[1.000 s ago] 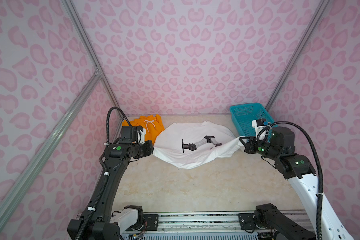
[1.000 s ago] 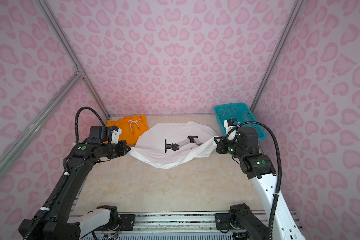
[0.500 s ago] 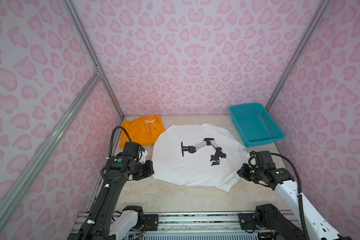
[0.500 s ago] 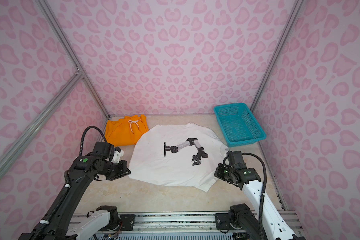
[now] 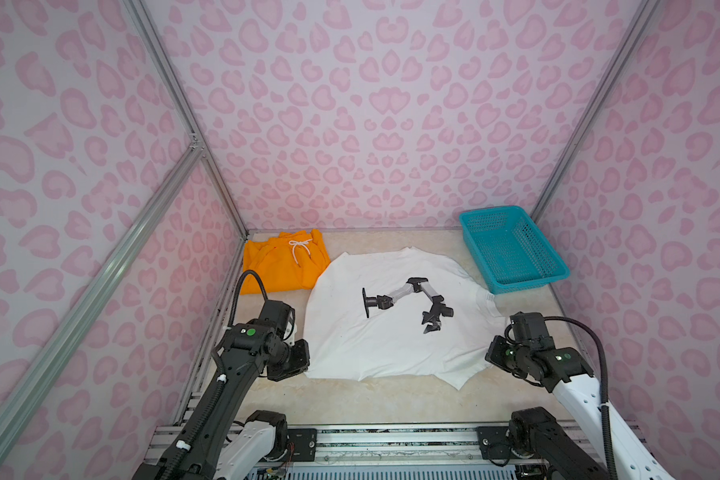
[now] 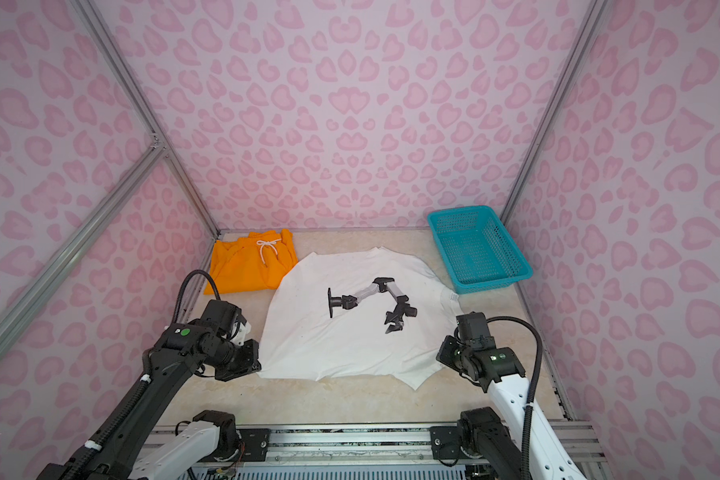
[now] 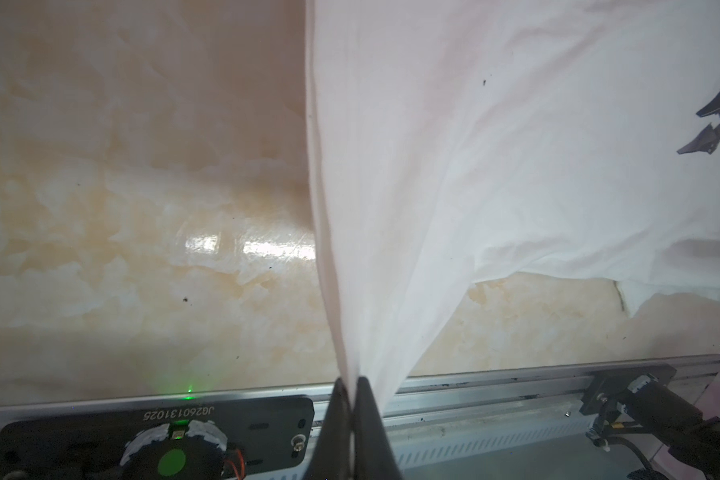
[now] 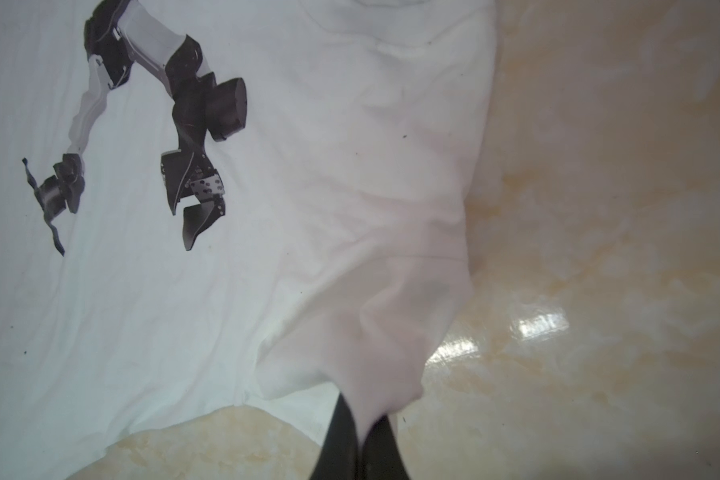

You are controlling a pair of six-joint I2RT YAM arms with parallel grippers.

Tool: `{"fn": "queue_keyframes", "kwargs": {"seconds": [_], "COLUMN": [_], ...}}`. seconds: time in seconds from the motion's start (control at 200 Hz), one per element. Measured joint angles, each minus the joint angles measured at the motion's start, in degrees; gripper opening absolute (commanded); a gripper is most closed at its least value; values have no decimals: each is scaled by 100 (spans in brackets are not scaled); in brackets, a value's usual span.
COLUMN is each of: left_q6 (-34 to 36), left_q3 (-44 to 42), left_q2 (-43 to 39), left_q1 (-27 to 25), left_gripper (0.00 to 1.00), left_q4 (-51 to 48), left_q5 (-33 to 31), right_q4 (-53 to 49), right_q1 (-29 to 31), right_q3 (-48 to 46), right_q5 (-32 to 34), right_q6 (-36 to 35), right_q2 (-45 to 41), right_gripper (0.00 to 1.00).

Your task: Fold and stack the mixed laundry pile

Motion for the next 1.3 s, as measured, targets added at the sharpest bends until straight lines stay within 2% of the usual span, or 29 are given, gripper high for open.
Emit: {"fn": "queue_keyframes", "kwargs": {"seconds": [0.24,0.375,0.555,0.815,1.1,1.3], "left_q6": [-258,-352,-455,-258,96,284], "left_q3": [79,179,251,765,955,1287], "left_q2": [-374,-437,396,1749,2817,3351], "left_q1": [-61,-72,-37,245,691,826], "left_gripper": [3,3,3,3,3,3], "left_q4": [-520,-608,409,1759,2291,2507], "left_q5": [-321,-356,-264,9,98,188], "right_q4": [-772,-979,-496,710,1244,1443], "right_q1": [0,0,-155,-614,-1292,-1355], "right_q3": [708,1067,1110,1552,2065,2500], "right_q5": [474,732,671,39,-560,-881], "right_q6": [57,4,-295,-730,-1139,-1309], "right_q2": [-415,-328,586,2118,3506,4304], "right_gripper": [0,0,0,0,0,0]}}
